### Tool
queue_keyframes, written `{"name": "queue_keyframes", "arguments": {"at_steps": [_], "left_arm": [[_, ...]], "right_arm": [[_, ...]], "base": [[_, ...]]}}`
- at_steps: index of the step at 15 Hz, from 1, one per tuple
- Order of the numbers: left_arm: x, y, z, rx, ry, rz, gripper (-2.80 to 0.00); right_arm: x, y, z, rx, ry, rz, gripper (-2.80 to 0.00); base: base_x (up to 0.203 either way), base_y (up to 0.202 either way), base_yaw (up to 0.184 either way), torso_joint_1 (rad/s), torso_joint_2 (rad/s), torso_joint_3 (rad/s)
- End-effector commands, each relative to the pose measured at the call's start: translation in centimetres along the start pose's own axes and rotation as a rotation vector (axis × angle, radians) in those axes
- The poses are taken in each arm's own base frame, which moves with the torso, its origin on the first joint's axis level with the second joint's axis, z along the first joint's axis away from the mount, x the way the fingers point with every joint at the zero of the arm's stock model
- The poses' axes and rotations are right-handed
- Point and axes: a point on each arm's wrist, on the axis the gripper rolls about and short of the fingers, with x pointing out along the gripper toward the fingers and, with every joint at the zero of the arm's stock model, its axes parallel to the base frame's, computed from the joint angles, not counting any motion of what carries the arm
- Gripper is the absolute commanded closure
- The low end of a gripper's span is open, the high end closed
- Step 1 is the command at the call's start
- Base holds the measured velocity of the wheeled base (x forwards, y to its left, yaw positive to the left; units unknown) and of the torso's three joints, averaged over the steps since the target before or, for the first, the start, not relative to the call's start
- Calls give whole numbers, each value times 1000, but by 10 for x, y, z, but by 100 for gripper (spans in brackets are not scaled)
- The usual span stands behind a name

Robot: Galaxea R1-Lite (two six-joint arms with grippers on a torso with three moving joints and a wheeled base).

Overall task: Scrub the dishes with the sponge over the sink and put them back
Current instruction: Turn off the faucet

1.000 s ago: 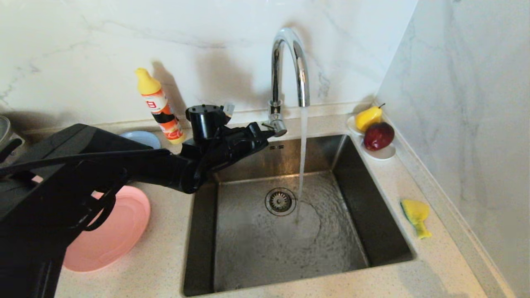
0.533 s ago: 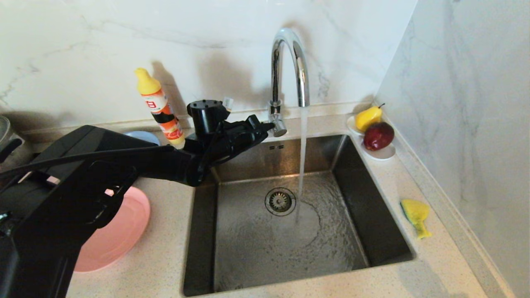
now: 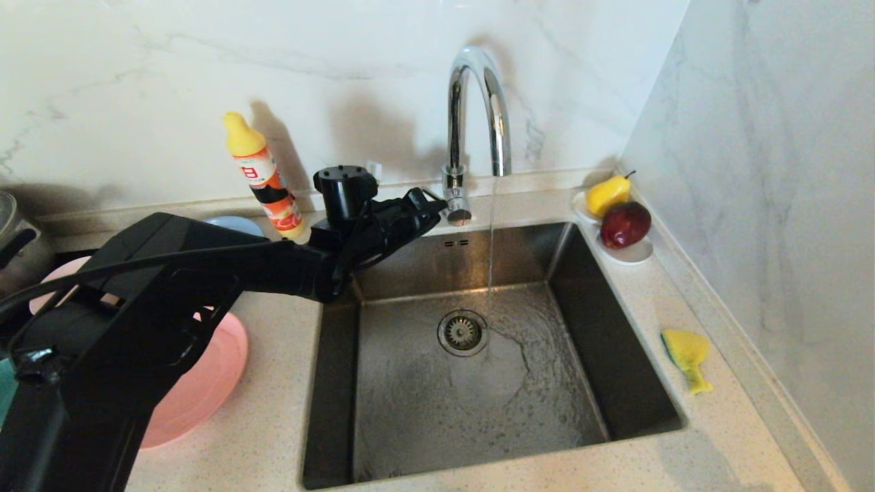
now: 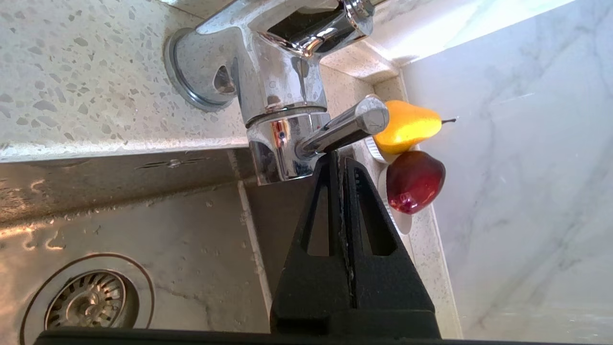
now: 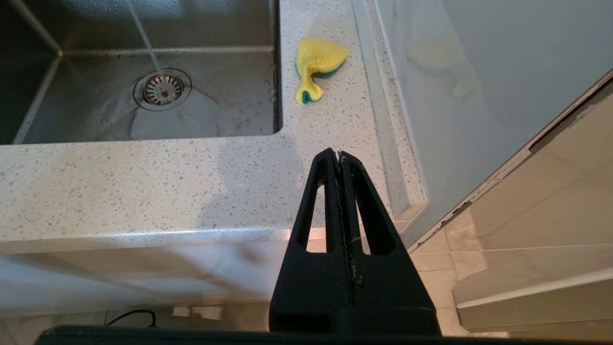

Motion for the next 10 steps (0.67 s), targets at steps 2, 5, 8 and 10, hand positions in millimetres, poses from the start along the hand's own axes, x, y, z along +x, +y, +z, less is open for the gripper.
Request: {"name": "queue_keyframes", "arguments": {"at_steps": [2,5,8,10], "left_arm": [[-2,1,4,-10,-27,20,0],[-16,-10,13,-19,-36,24,0],[-45,-36,25,-15,-47,6,0],[-77,-63,37,1,-65,-31,0]], "right_arm": [[0,0,0,1,-1,1,0],[0,0,0,0,-2,1,0],[0,0,0,0,-2,1,0],[0,0,0,0,-2,1,0]], "base": [[0,0,0,0,0,0],[0,0,0,0,0,0],[0,0,0,0,0,0],[0,0,0,0,0,0]]}}
